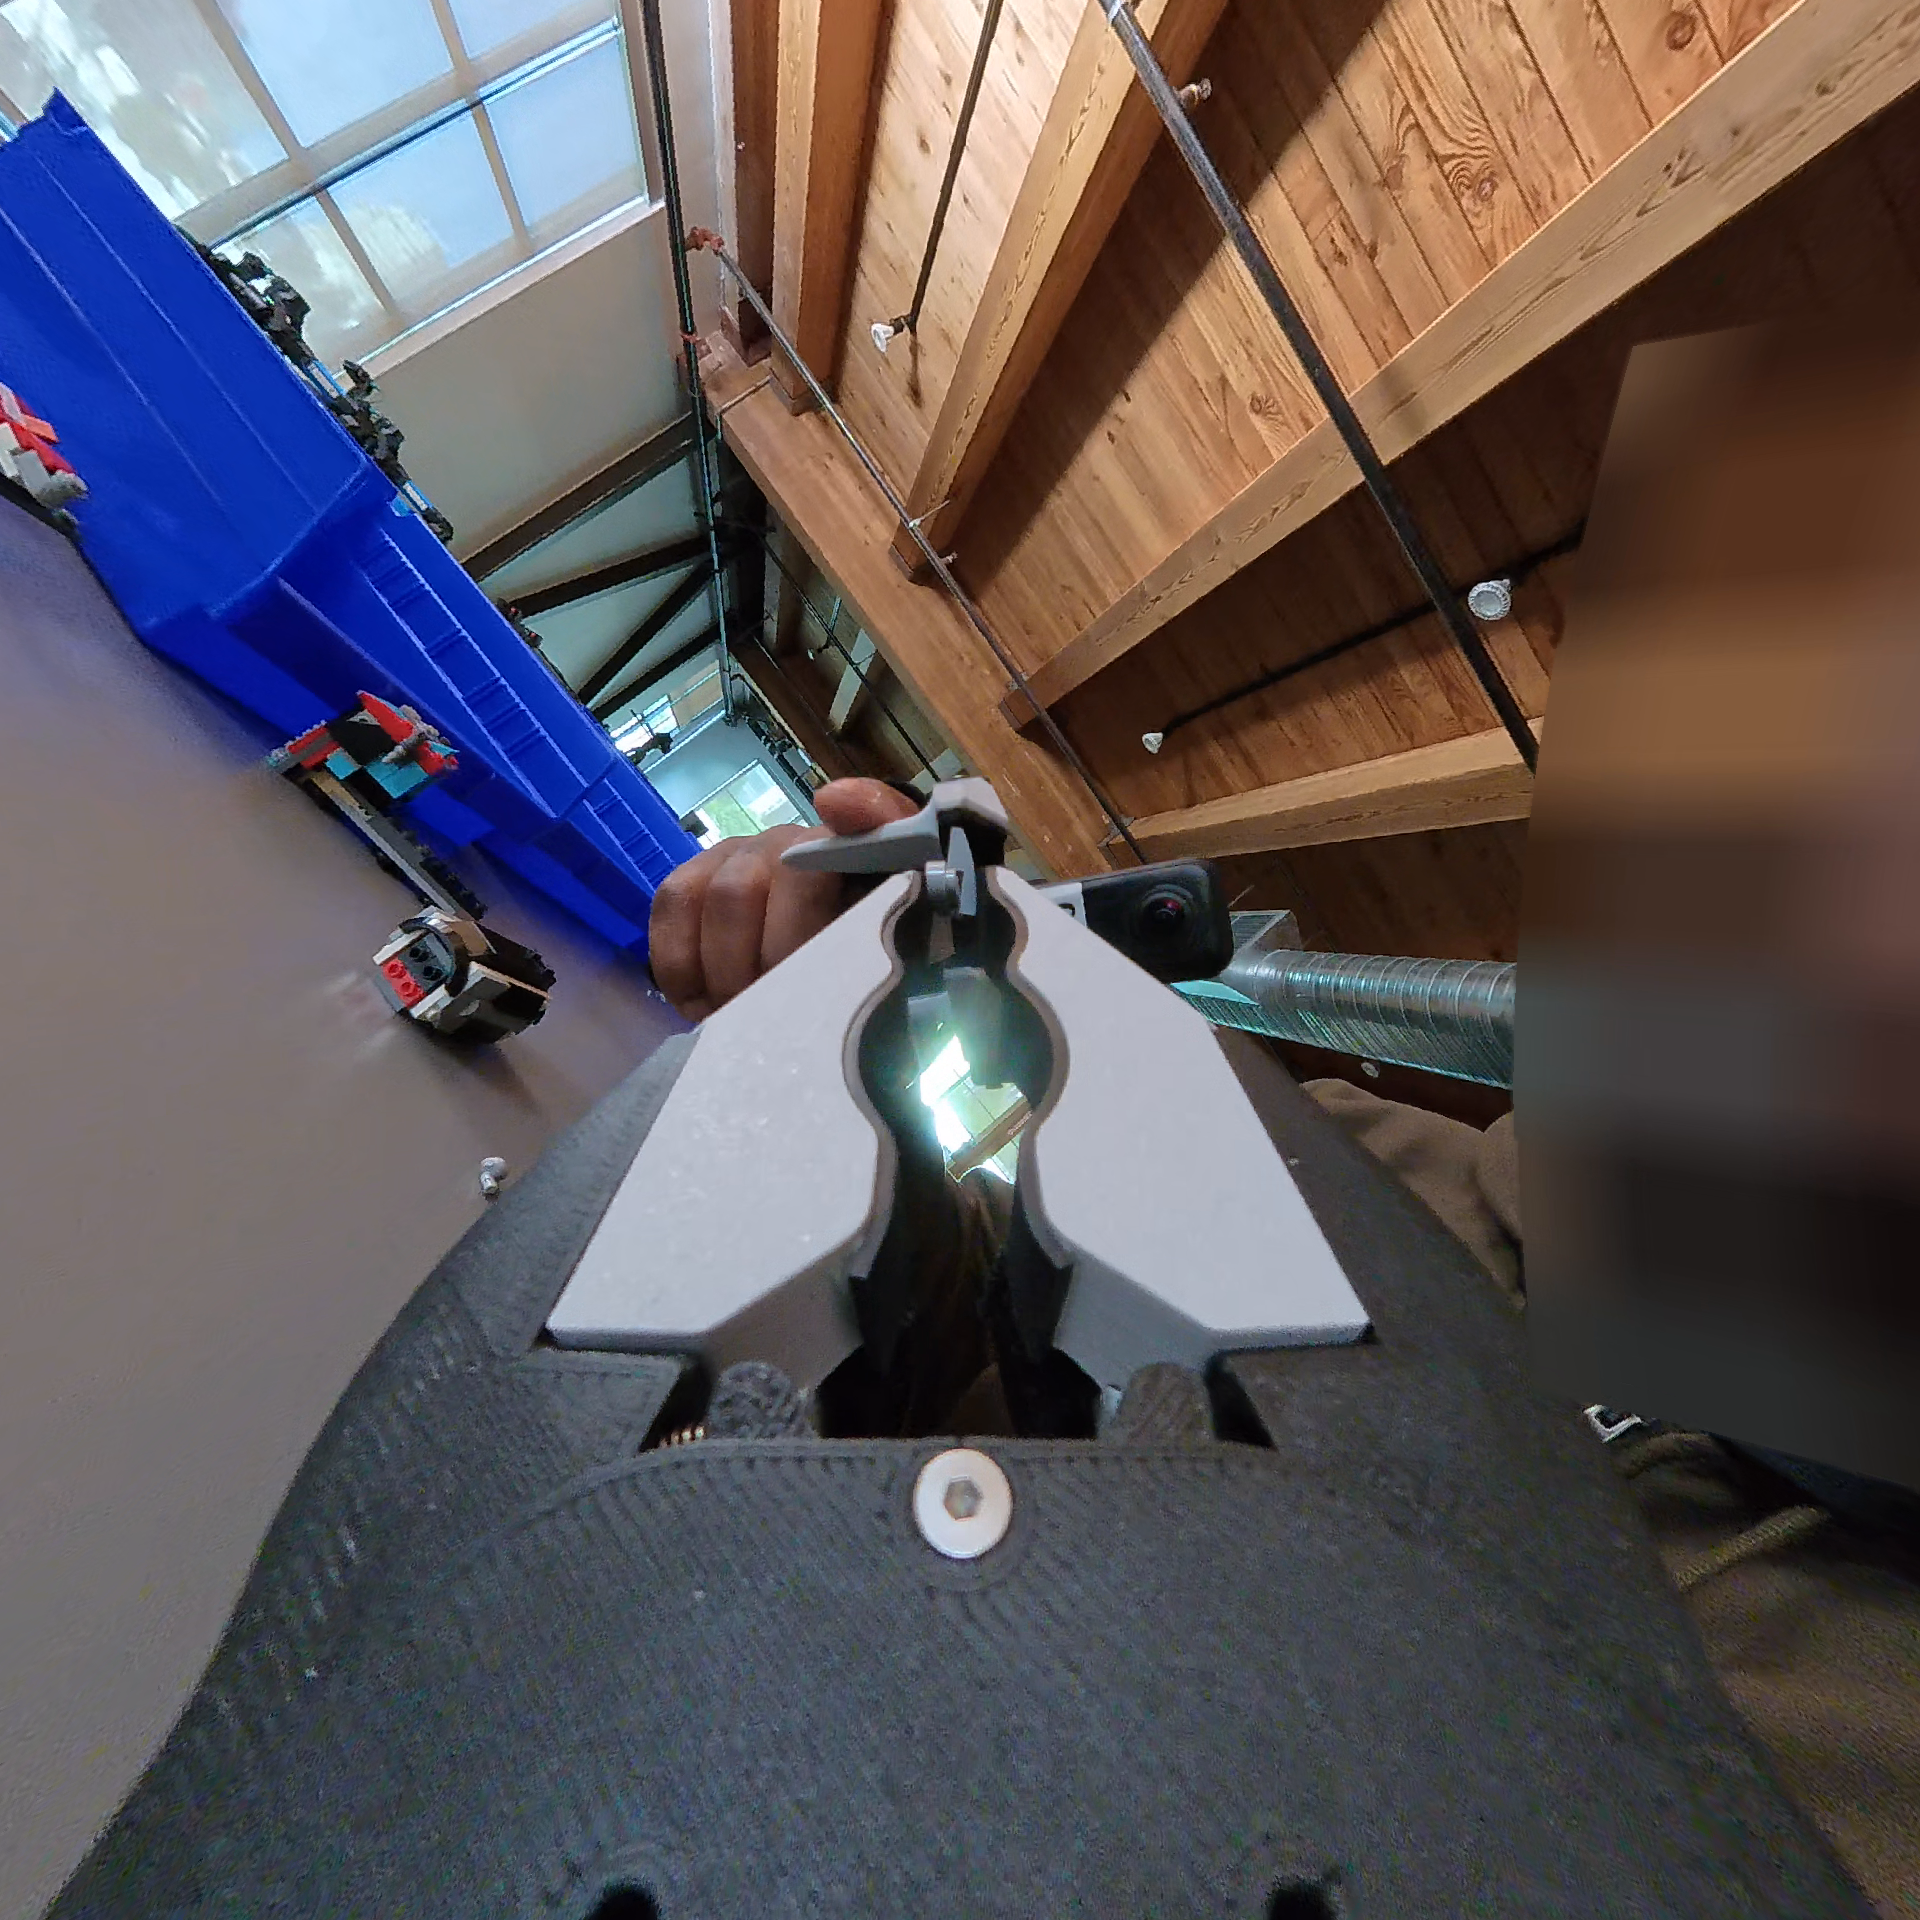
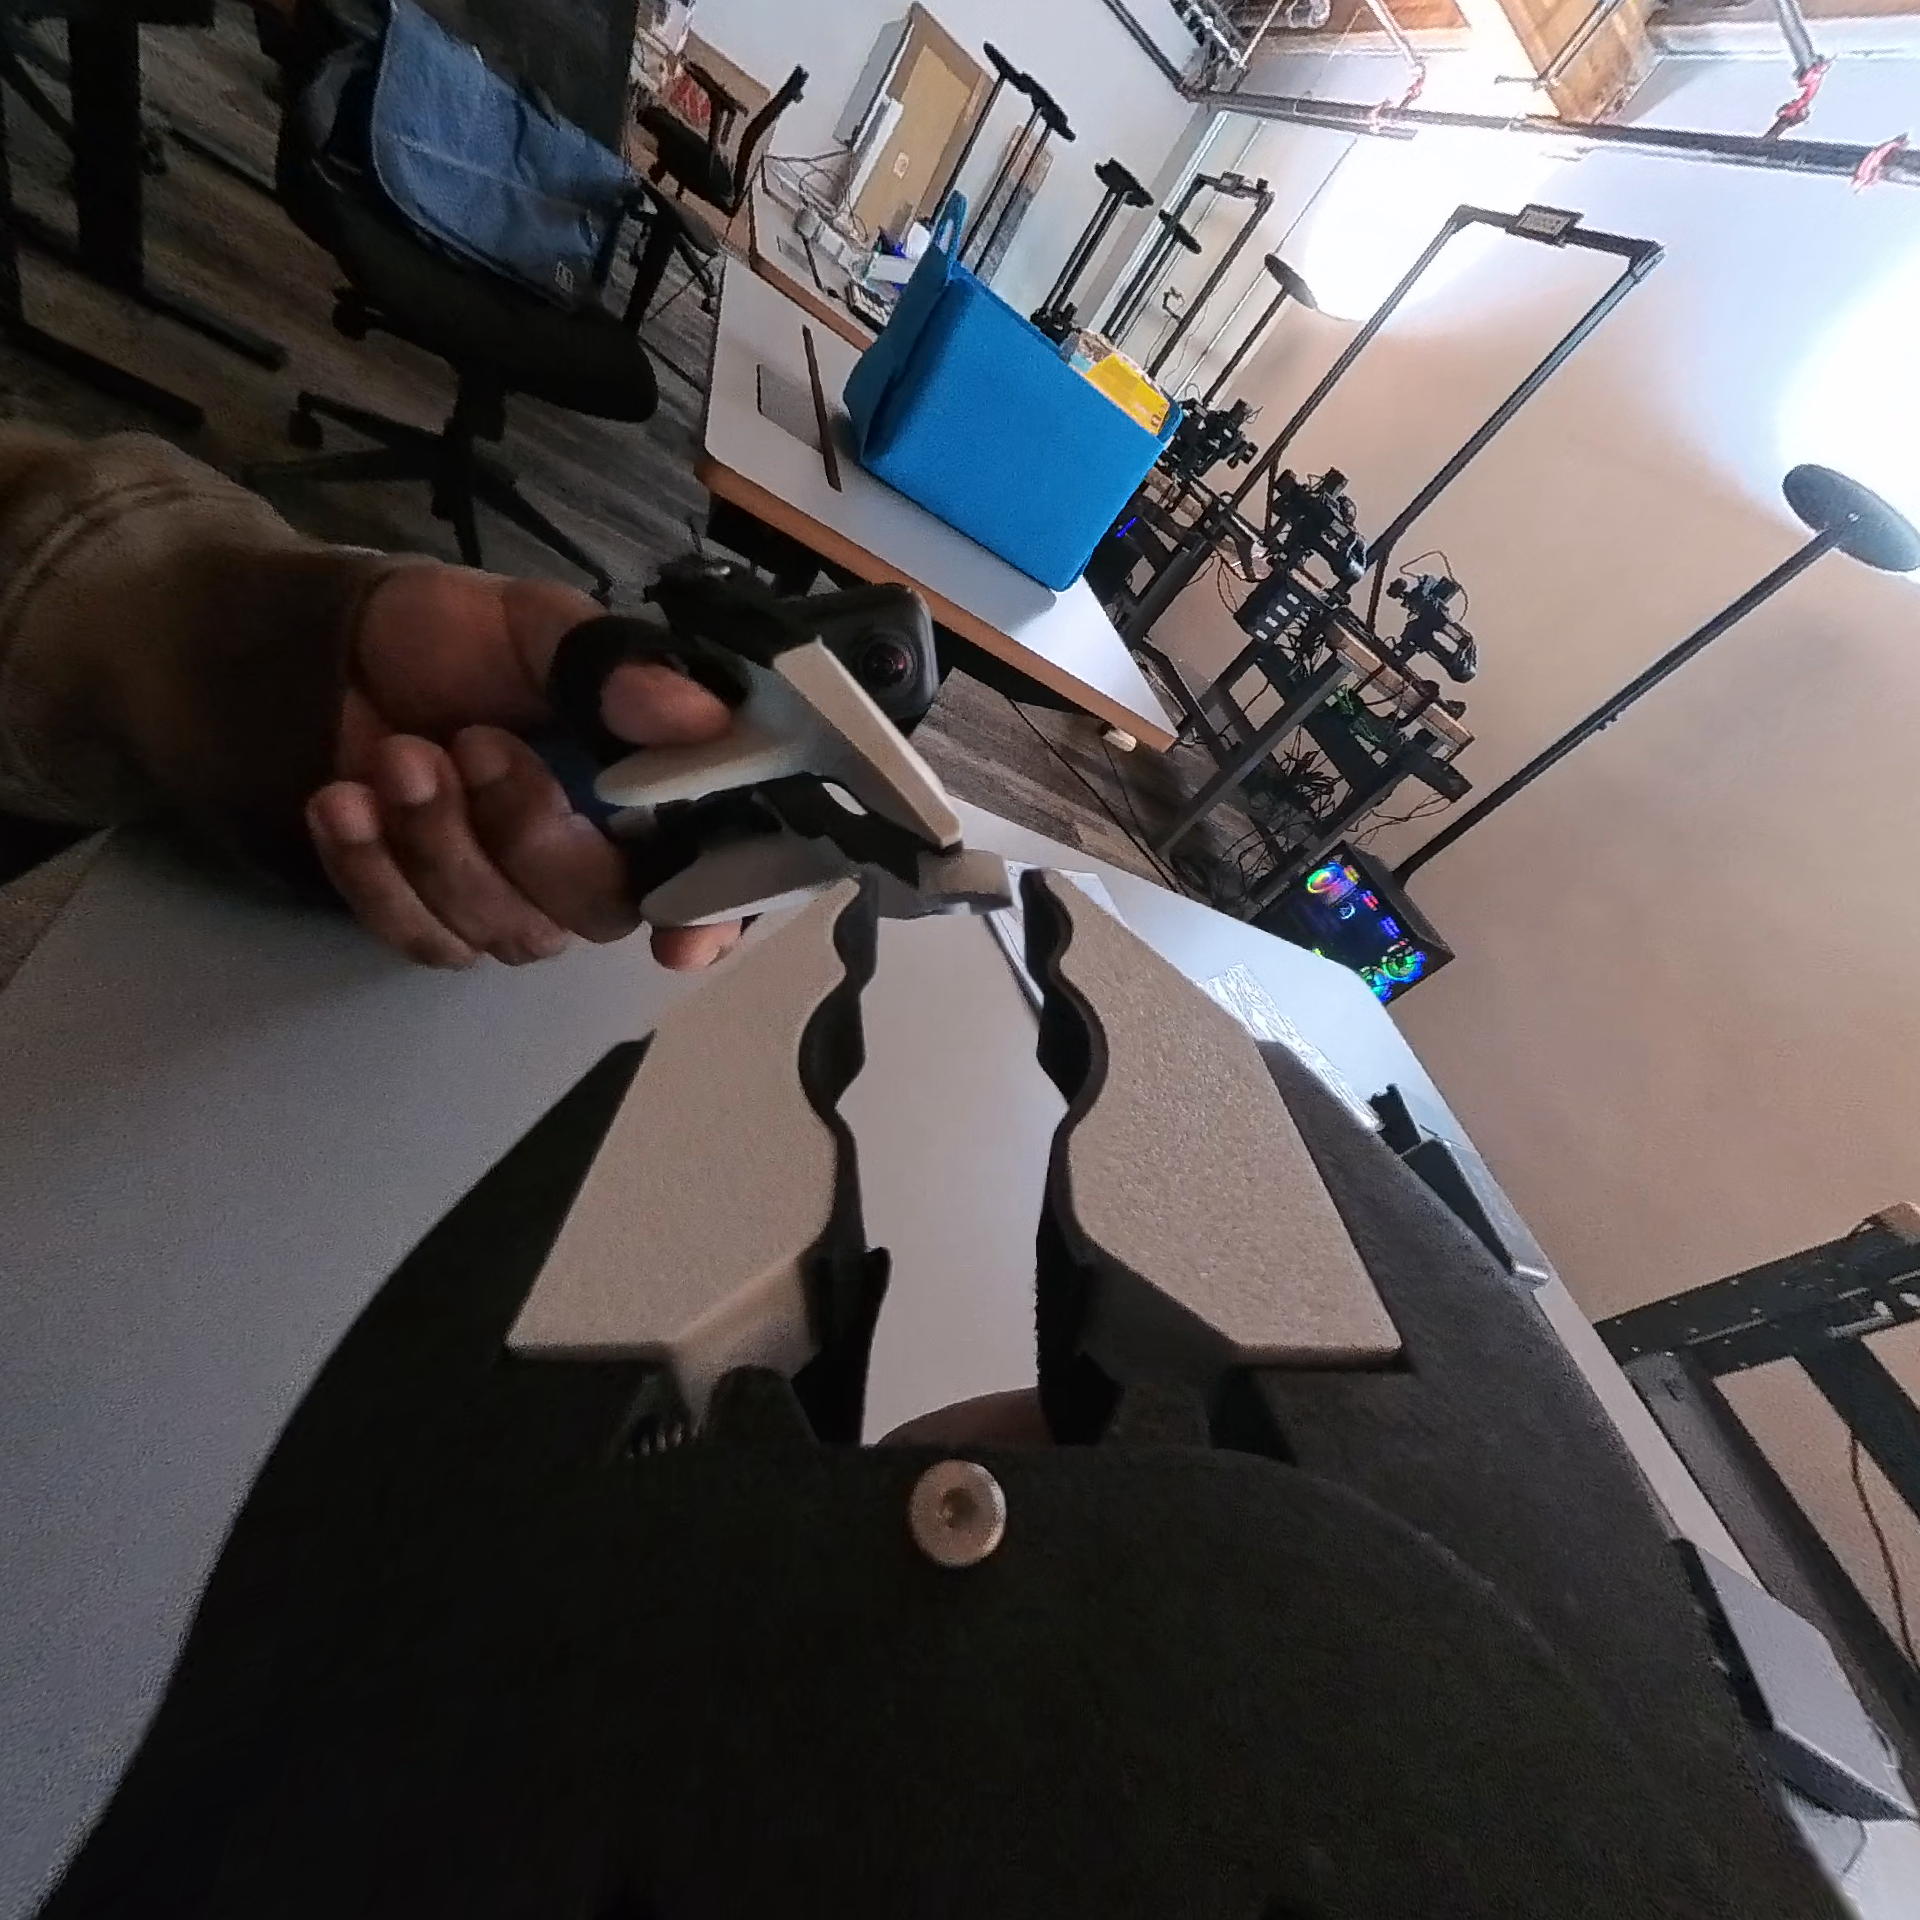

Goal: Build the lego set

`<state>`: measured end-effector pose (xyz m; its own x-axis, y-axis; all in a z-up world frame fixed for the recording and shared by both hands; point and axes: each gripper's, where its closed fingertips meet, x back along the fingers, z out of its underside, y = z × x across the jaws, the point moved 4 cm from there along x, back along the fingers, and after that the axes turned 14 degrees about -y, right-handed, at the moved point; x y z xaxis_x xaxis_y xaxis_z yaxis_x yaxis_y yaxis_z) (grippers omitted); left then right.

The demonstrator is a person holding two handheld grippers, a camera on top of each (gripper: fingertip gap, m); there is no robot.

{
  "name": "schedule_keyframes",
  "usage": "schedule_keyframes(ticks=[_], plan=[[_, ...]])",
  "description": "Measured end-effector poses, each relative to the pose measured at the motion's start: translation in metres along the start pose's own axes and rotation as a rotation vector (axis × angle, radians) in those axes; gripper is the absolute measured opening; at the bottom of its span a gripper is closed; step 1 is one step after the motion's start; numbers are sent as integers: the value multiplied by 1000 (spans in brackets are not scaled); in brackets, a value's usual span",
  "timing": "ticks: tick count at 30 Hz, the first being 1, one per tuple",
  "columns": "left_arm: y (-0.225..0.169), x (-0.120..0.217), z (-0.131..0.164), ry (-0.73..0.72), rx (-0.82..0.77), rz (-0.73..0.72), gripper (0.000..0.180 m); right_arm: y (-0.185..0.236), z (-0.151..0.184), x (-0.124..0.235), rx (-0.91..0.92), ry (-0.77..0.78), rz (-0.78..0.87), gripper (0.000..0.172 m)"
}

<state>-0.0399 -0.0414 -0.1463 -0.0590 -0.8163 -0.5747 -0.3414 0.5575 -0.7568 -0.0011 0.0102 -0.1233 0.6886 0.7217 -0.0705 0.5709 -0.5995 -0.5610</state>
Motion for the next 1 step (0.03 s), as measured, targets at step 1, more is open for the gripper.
schedule_keyframes(ticks=[1], plan=[[1, 0, 0, 1, 0, -5, 8, 0, 1, -1, 8, 1, 5, 27]])
